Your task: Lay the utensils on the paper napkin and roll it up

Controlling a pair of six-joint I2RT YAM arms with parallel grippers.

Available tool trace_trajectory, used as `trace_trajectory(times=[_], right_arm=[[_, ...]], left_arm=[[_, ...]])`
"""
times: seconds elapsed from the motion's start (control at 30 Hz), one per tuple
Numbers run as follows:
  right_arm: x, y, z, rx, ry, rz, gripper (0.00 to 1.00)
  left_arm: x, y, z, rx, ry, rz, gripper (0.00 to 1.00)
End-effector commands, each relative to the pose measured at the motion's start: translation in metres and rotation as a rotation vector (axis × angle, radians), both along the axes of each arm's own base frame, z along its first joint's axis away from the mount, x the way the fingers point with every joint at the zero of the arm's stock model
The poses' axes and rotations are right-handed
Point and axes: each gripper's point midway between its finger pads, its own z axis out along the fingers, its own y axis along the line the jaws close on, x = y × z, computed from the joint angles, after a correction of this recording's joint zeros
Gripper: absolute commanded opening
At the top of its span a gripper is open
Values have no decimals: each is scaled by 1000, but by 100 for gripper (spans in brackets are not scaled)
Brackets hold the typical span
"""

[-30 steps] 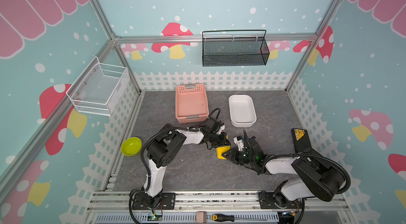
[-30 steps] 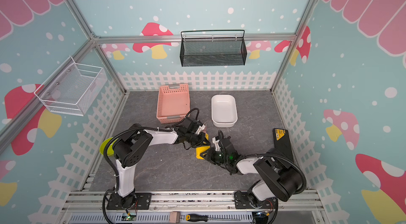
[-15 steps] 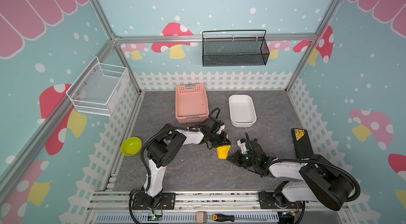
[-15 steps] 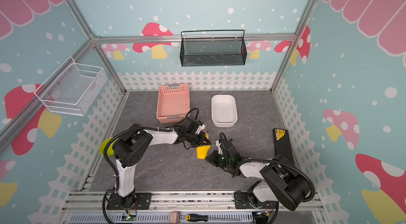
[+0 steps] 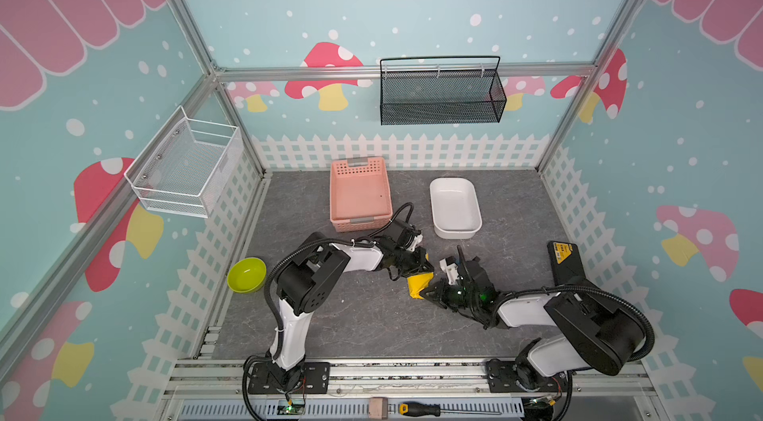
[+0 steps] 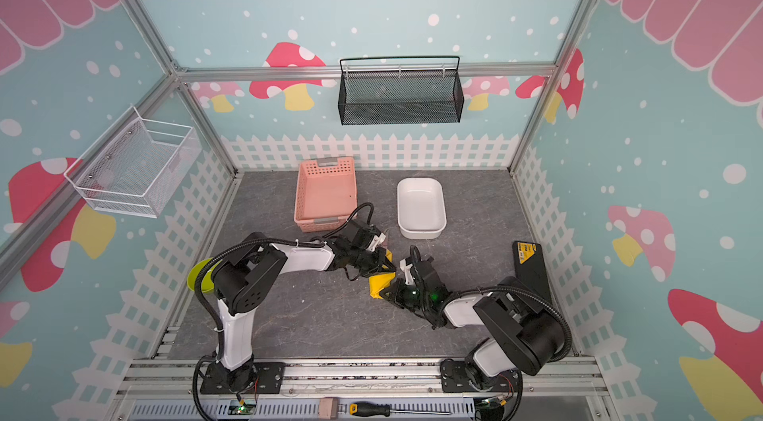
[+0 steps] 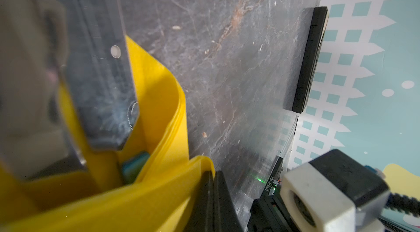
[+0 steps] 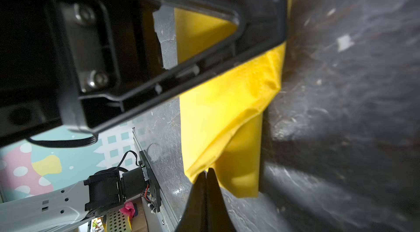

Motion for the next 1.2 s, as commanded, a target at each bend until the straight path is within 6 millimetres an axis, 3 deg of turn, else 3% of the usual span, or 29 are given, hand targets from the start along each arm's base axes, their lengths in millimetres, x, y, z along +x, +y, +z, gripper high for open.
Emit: trace_trajectory(times=[0.0,0.3,0.63,0.9,1.17], right_arm=[[5,5,1,16,5,-1,0],[-5,-2,-26,-43,63,11,0],[-11,-4,-32,-53,77,25,0],[-11,-4,-33,-53,79,25,0],[-11,-4,-33,-55,79,25,0]], left_arm=[[3,0,11,-21,-23,18,0],[8,-3,29,-56,-44,30,0],[16,-16,48,-98,-67,44,0],[17,-21,36,-104,-45,44,0],[9,-17,3,-76,4,37,0]])
